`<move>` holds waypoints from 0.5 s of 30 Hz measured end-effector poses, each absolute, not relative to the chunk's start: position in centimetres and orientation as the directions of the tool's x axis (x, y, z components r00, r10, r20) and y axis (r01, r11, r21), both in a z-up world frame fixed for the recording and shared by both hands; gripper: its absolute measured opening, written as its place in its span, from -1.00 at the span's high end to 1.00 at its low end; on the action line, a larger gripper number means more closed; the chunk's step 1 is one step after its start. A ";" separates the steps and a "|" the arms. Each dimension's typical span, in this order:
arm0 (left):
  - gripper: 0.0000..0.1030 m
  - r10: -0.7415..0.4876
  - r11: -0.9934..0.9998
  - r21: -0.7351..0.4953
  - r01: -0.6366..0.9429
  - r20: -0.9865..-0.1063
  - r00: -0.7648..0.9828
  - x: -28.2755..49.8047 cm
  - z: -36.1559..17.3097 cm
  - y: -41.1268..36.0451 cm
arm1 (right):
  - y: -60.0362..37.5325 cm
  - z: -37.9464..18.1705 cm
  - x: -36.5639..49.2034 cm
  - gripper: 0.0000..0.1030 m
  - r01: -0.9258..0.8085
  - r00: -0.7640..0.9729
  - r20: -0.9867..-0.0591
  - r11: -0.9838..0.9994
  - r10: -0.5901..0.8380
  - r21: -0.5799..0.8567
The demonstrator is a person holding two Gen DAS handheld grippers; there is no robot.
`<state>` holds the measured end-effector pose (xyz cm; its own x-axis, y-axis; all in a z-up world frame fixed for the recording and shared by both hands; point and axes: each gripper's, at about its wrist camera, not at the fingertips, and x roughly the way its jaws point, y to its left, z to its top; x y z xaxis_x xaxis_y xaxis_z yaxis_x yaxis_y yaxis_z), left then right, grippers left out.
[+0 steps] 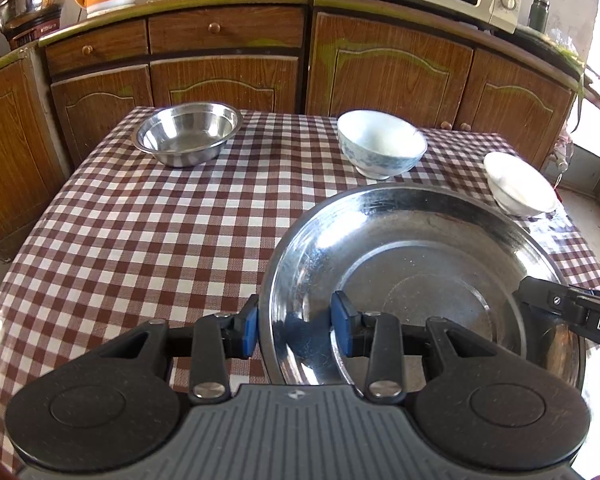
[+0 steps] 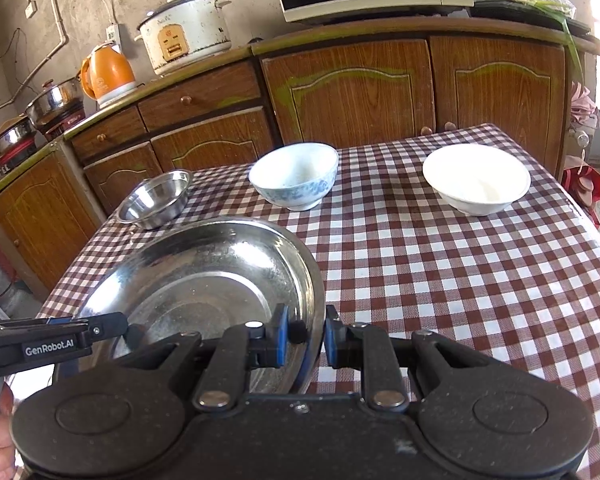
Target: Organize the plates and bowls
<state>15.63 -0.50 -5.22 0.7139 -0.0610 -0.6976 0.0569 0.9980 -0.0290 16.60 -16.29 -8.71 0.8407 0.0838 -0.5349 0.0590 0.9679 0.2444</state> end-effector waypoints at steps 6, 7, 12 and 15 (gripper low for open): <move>0.27 -0.057 0.998 -0.024 0.057 -0.716 0.696 17.1 -6.5 -1.0 | -16.8 -10.2 18.6 0.53 0.073 0.828 -0.555 0.966 0.079 0.247; 0.27 -0.057 0.998 -0.023 0.058 -0.719 0.693 17.4 -6.7 -1.1 | -16.9 -10.5 18.9 0.53 0.074 0.826 -0.558 0.966 0.080 0.248; 0.27 -0.055 0.998 -0.016 0.062 -0.729 0.683 18.5 -7.5 -1.4 | -17.4 -11.5 20.3 0.53 0.083 0.819 -0.570 0.967 0.071 0.239; 0.27 -0.053 0.998 -0.015 0.062 -0.732 0.679 19.1 -8.0 -1.5 | -17.5 -12.0 21.0 0.53 0.083 0.817 -0.573 0.970 0.064 0.227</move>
<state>19.14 -1.45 -7.97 0.6791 -0.0532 -0.7322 0.0617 0.9980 -0.0153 21.03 -17.54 -12.04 0.8168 0.0643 -0.5734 0.0832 0.9703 0.2273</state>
